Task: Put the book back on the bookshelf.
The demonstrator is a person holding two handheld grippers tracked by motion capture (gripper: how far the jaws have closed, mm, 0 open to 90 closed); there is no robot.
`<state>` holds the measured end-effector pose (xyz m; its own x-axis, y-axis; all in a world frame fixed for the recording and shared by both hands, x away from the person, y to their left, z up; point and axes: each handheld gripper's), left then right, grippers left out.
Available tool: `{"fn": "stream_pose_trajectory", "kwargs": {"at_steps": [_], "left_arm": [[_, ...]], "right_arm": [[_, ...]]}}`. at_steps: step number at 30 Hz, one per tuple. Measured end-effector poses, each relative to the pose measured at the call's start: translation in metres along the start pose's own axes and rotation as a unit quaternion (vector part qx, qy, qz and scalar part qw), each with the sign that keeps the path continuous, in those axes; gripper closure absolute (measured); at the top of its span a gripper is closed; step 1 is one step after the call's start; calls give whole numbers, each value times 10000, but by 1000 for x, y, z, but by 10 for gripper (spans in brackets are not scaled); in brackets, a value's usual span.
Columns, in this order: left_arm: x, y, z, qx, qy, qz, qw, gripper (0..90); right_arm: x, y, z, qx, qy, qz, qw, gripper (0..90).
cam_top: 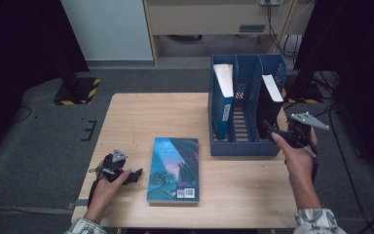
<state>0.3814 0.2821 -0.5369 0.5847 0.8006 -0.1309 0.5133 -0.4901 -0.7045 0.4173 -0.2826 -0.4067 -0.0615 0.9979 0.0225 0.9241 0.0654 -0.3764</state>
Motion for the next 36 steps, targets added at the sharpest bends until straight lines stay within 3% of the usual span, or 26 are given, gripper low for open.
{"fn": "stream_pose_trajectory", "kwargs": {"at_steps": [5, 10, 15, 21, 30, 32, 36], "left_arm": [[-1, 0, 0, -11, 20, 62, 10000, 0], [-3, -2, 0, -29, 26, 148, 9999, 31], [-3, -8, -5, -267, -35, 215, 9994, 53], [-10, -16, -10, -559, -54, 322, 9979, 71], [-34, -21, -21, -862, 105, 776, 9932, 65], [-40, -17, -24, -869, 140, 898, 9921, 65], [-51, -10, -28, -765, 312, 1005, 9915, 65]], "right_arm": [[14, -13, 24, 21, -88, -236, 9997, 82], [38, -20, 46, 90, -295, -518, 9982, 82], [60, -30, 54, 116, -367, -808, 9960, 86], [91, -33, 64, 252, -641, -1142, 9911, 87], [147, -31, 78, 507, -1029, -1874, 9756, 72], [162, -28, 84, 612, -1131, -2062, 9700, 73], [182, -24, 92, 741, -1225, -2277, 9632, 74]]}}
Point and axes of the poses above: each handheld gripper's, and its own axes: y roughly forward along the jaws, z roughly out of its underside, x roughly to its left, and after that the axes turned 11 degrees about z, right-handed
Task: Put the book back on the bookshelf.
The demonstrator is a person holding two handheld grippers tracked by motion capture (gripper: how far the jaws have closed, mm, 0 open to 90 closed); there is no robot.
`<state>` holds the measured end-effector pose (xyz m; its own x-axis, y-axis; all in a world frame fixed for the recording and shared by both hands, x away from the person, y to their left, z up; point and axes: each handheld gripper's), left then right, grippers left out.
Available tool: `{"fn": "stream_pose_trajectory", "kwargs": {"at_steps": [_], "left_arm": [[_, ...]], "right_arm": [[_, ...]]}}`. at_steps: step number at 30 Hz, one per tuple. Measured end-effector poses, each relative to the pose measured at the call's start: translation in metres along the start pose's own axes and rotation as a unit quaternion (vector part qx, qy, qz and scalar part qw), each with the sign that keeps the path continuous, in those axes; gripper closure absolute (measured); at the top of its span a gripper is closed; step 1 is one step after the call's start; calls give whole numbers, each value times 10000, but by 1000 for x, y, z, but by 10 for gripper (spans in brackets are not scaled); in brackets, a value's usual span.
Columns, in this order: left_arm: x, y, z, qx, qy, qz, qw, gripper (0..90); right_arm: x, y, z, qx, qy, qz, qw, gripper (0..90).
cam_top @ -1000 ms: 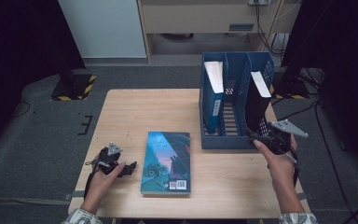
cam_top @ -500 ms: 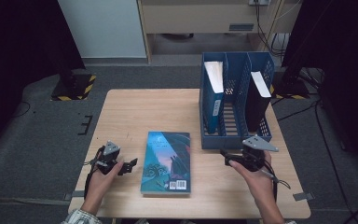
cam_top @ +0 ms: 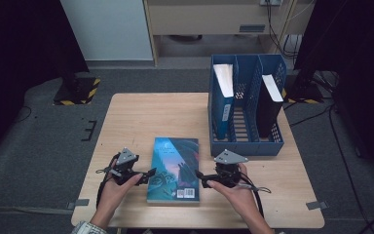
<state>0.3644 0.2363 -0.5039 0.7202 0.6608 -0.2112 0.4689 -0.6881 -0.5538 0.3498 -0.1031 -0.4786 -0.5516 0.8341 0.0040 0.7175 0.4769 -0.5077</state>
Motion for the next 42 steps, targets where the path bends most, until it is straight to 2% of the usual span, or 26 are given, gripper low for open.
{"fn": "stream_pose_trajectory", "kwargs": {"at_steps": [5, 7, 9, 12, 17, 23, 27, 30, 36, 42], "left_arm": [[-4, 11, 0, 158, 20, 152, 9998, 62], [-4, 14, 1, 174, -20, 220, 9996, 62], [-4, 17, 1, 211, -55, 309, 9993, 62], [-5, 19, 2, 307, -37, 312, 9990, 62], [-6, 22, 4, 356, -48, 433, 9984, 58], [-5, 24, 6, 357, -195, 583, 9975, 49], [-5, 26, 7, 377, -289, 713, 9963, 50], [-5, 26, 7, 380, -290, 761, 9960, 51], [-4, 27, 7, 386, -315, 826, 9953, 49], [-3, 28, 7, 383, -349, 862, 9949, 40]], "right_arm": [[10, 15, 4, 218, 34, -213, 9995, 88], [12, 20, 5, 289, 7, -237, 9993, 88], [12, 24, 5, 325, 100, -291, 9990, 91], [15, 29, 7, 373, 117, -326, 9987, 91], [21, 37, 11, 544, 39, -421, 9976, 88], [21, 46, 14, 747, 219, -453, 9959, 84], [23, 51, 18, 898, 209, -476, 9946, 84], [24, 54, 20, 933, 184, -491, 9943, 67], [21, 57, 22, 1045, 409, -619, 9918, 59], [18, 60, 23, 1078, 519, -707, 9903, 48]]}}
Point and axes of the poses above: each handheld gripper's, and its own axes: y roughly forward along the jaws, z roughly out of its underside, x roughly to its left, and after that the axes turned 11 degrees about z, right-handed
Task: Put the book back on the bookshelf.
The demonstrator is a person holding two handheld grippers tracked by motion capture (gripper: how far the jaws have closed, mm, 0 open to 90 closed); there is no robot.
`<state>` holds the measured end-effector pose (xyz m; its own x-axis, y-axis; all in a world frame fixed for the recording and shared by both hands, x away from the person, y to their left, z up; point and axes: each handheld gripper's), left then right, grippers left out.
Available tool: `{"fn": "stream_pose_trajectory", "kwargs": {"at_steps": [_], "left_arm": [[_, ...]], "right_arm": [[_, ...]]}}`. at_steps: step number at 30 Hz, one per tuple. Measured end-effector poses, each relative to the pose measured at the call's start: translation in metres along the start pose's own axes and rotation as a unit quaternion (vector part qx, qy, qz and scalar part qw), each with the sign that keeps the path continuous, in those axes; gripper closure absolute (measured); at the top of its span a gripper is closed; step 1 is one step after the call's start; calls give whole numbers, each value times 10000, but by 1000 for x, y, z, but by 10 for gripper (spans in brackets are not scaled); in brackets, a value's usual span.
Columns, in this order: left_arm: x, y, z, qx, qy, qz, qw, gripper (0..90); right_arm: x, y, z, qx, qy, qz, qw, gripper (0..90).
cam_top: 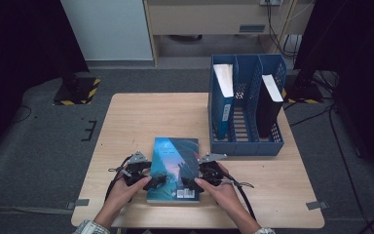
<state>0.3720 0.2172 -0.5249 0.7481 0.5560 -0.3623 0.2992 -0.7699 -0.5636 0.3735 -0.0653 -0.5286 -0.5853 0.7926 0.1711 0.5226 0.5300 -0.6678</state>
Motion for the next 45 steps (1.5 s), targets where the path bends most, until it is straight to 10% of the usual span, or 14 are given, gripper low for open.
{"fn": "stream_pose_trajectory", "kwargs": {"at_steps": [26, 45], "left_arm": [[6, 3, -3, 95, -43, 125, 9999, 9], [4, -1, -5, -26, 119, 114, 9999, 179]], "right_arm": [[-8, 11, -4, 115, 174, -242, 9995, 13], [-11, -2, 1, 219, 350, -167, 9990, 83]]}}
Point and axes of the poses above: each handheld gripper's, and its own axes: y roughly forward along the jaws, z roughly out of its underside, x roughly to its left, and after that the axes turned 11 degrees about z, right-handed
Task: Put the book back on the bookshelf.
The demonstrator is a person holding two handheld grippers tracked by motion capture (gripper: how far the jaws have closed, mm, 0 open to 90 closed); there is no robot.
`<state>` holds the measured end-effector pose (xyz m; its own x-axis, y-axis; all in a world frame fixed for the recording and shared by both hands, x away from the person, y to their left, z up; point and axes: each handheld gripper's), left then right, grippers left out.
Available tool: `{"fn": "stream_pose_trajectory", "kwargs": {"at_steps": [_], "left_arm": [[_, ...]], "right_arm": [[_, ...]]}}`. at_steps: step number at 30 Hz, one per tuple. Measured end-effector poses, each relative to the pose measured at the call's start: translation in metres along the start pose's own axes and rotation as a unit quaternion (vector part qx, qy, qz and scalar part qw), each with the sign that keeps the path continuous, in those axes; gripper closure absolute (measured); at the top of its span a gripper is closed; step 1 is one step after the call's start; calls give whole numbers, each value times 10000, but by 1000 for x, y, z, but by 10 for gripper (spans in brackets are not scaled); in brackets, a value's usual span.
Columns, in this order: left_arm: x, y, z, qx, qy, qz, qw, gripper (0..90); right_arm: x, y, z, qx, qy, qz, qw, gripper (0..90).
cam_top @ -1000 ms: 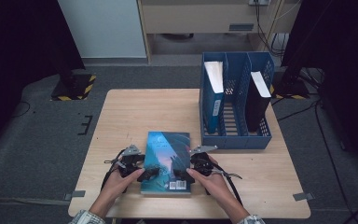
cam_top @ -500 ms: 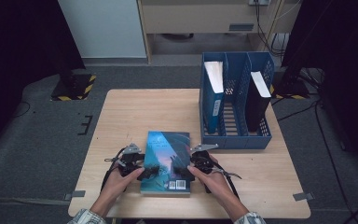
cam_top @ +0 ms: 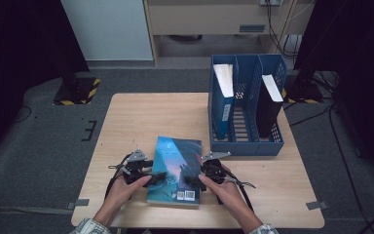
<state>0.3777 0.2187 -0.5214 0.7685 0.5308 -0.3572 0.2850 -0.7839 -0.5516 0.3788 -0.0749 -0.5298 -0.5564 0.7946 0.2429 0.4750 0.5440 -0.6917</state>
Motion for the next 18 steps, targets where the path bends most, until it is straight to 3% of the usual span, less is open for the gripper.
{"fn": "stream_pose_trajectory", "kwargs": {"at_steps": [9, 14, 18], "left_arm": [[3, 0, 0, 2, 29, 95, 10000, 178], [3, -1, 0, -17, -30, 90, 10000, 194], [4, -4, 0, -20, -72, 93, 9999, 233]], "right_arm": [[2, 8, -5, 17, -98, -43, 9999, 20], [1, 5, -7, -54, -3, 30, 10000, 107], [6, -1, -13, -191, -70, 144, 9997, 149]]}}
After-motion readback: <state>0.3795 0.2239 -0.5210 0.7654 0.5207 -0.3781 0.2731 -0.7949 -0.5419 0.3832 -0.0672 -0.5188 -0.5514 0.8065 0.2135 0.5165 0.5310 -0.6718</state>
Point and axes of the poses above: each handheld gripper's, and its own axes: y roughly forward along the jaws, z roughly out of its underside, x roughly to its left, and after that the axes turned 11 degrees about z, right-handed
